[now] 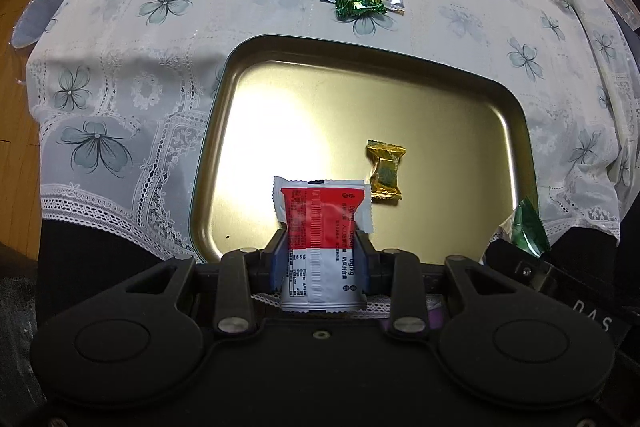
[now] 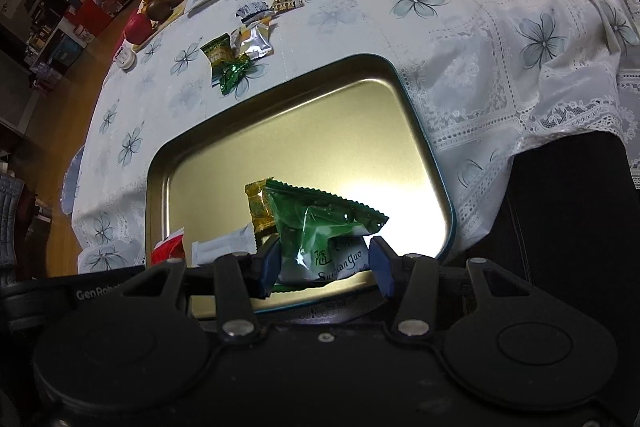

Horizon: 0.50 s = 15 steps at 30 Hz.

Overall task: Organize snacks
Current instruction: 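Carry the red-and-white bar and green packet over the gold tray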

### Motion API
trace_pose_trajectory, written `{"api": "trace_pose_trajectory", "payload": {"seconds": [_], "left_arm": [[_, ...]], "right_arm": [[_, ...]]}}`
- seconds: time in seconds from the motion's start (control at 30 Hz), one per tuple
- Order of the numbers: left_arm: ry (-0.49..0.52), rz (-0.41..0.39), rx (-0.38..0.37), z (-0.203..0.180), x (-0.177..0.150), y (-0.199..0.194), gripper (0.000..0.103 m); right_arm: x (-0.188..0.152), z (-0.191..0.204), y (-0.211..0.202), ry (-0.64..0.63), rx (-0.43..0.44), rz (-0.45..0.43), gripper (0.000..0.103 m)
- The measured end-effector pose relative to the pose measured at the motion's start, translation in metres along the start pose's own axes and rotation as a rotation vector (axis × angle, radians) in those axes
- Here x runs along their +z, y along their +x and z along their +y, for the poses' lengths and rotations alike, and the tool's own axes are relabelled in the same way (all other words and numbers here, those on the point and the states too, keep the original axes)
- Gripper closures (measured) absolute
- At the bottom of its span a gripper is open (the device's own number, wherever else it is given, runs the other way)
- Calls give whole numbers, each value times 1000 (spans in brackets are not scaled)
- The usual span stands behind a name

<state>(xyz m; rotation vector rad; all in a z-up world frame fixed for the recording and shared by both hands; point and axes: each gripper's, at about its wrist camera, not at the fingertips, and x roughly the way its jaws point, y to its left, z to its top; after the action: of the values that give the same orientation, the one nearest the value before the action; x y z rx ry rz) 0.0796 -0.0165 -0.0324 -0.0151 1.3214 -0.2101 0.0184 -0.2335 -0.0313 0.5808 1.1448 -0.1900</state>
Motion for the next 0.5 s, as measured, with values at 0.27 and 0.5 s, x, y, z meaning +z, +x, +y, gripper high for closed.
{"api": "trace_pose_trajectory", "payload": {"seconds": [0.27, 0.5], "left_arm": [[-75, -54, -35, 16, -8, -6, 61], [-121, -83, -41, 24, -17, -5, 61]], "right_arm": [[-9, 9, -9, -67, -66, -65, 53], [-10, 13, -15, -96, -146, -139, 53]]}}
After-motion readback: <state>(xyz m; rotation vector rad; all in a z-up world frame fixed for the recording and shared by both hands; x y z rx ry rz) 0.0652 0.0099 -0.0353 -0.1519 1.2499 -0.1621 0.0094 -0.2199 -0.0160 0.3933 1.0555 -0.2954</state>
